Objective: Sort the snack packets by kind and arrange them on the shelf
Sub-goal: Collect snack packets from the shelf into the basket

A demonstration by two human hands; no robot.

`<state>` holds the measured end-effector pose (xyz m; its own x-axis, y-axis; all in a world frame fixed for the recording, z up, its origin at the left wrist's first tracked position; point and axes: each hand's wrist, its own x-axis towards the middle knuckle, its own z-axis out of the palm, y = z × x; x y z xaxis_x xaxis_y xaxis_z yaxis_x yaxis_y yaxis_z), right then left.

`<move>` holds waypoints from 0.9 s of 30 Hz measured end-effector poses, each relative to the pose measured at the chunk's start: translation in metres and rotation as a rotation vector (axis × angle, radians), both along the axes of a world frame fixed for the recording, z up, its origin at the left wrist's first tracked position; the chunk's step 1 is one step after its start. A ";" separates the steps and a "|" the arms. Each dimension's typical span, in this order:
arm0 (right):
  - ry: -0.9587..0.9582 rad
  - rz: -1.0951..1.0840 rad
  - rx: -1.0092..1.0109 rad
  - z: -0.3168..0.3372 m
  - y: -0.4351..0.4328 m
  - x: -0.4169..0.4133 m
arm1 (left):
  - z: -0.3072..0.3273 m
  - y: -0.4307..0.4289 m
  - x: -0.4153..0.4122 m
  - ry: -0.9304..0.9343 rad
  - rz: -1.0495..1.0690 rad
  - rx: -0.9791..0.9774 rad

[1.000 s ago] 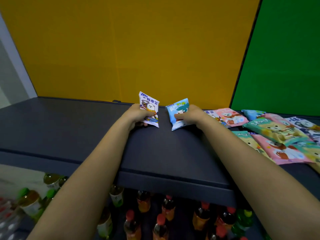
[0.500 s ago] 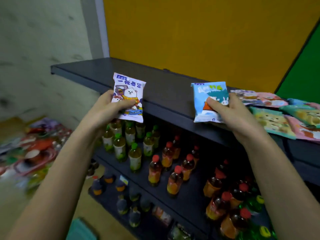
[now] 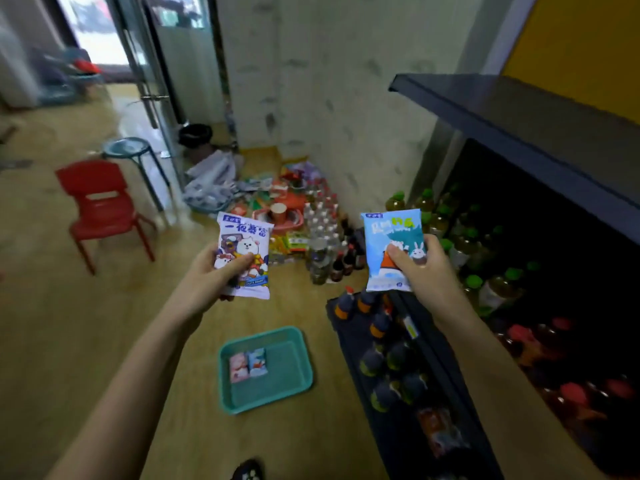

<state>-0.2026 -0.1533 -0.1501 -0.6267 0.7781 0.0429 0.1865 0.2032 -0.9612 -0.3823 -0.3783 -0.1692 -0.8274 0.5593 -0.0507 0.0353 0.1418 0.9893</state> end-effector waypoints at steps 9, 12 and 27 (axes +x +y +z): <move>-0.151 0.183 -0.211 -0.126 -0.065 -0.163 | -0.106 -0.083 -0.106 -0.297 0.266 -0.116; -0.248 0.200 -0.273 -0.179 -0.080 -0.209 | -0.153 -0.086 -0.141 -0.422 0.252 -0.147; -0.502 0.266 -0.450 -0.559 -0.090 -0.306 | -0.541 -0.059 -0.225 -0.711 0.258 -0.343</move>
